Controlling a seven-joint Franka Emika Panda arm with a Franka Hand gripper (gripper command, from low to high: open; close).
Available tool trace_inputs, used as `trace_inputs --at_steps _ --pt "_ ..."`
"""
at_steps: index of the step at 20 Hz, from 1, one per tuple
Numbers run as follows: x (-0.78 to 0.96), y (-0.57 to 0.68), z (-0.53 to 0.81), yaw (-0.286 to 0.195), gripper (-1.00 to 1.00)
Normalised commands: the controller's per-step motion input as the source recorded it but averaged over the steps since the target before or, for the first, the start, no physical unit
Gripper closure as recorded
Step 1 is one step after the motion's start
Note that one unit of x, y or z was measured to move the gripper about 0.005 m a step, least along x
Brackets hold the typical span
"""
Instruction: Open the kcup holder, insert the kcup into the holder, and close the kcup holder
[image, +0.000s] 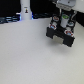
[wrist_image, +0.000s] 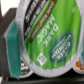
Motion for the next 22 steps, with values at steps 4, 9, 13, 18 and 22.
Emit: trace_inputs --at_steps 4,9,13,18,22 --pt "-0.08 -0.14 -0.28 0.026 1.0" --pt "-0.06 -0.11 -0.34 0.03 1.0" --pt "-0.06 -0.09 -0.21 0.015 1.0" --pt "-0.06 -0.02 -0.17 0.016 1.0" --pt "-0.02 0.0 -0.17 0.053 1.0"
